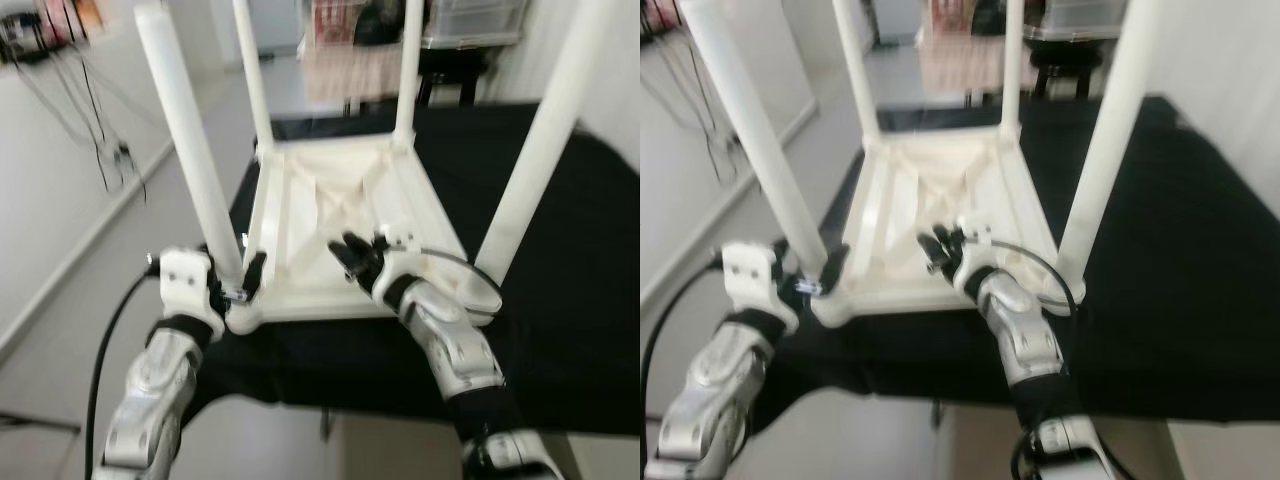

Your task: Building children table

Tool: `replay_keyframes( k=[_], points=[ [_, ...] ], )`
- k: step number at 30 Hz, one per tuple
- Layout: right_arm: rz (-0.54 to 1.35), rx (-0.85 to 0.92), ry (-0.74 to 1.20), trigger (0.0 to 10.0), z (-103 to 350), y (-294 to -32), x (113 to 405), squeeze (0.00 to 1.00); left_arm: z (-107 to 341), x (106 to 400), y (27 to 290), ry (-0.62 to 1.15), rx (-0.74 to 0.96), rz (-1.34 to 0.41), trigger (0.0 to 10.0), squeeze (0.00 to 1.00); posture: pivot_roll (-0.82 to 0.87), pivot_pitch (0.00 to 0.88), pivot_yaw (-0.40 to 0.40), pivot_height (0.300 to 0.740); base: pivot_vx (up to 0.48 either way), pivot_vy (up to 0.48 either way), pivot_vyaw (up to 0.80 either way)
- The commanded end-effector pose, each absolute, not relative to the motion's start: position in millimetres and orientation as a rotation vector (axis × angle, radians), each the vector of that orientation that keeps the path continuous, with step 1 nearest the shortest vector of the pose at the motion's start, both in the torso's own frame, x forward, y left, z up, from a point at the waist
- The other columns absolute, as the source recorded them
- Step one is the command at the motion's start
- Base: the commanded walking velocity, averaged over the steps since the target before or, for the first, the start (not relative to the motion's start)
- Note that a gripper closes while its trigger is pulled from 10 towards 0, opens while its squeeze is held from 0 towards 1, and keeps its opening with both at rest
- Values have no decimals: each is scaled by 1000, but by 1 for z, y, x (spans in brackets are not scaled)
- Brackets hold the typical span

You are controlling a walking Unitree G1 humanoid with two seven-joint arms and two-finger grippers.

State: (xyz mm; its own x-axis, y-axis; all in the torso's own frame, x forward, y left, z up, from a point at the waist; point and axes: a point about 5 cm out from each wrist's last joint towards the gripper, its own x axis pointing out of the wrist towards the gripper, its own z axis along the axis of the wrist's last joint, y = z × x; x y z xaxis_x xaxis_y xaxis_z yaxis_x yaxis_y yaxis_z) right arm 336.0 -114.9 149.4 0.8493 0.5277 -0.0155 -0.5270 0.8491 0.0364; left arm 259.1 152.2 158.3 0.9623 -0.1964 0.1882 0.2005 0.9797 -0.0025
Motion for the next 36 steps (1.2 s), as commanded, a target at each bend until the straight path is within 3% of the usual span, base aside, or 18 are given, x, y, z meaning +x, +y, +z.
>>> replay_keyframes(
  k=[1,6,12,13,17,21,29,32,34,35,36],
  points=[
    [567,52,24,10000,148,-113,334,0,155,256,155,-168,-13,-195,10000,0,-103,0,75,740,0,0,0],
    [586,67,-18,10000,154,-115,333,0,151,253,163,-150,-30,-176,10000,0,-105,0,77,740,0,0,0],
    [880,67,-130,10000,187,-137,304,0,142,248,179,-121,-13,-147,10000,0,-113,0,79,740,0,0,0],
    [975,15,-152,10000,205,-158,286,0,139,246,185,-112,3,-126,10000,0,-130,0,76,740,0,0,0],
    [1071,-40,-152,10000,224,-184,264,0,137,247,192,-110,7,-93,10000,0,-140,0,78,740,0,0,-400],
    [1052,-127,-163,10000,235,-198,260,0,137,248,195,-112,6,-77,10000,0,-143,0,79,740,0,0,-800],
    [938,-240,-180,10000,261,-224,271,0,139,248,202,-115,19,-58,10000,0,-139,0,82,740,0,0,0],
    [783,-260,-155,10000,283,-259,279,0,139,246,208,-115,25,-50,10000,0,-138,0,76,740,0,0,0],
    [746,-250,-158,10000,287,-265,280,0,138,246,208,-114,26,-48,10000,0,-138,0,76,740,0,0,0],
    [732,-238,-164,10000,292,-273,279,1000,138,245,209,-114,27,-45,10000,0,-138,0,76,740,0,0,0],
    [730,-230,-168,10000,296,-278,277,1000,137,245,210,-113,27,-44,10000,0,-138,0,76,740,0,0,0]
  ],
)
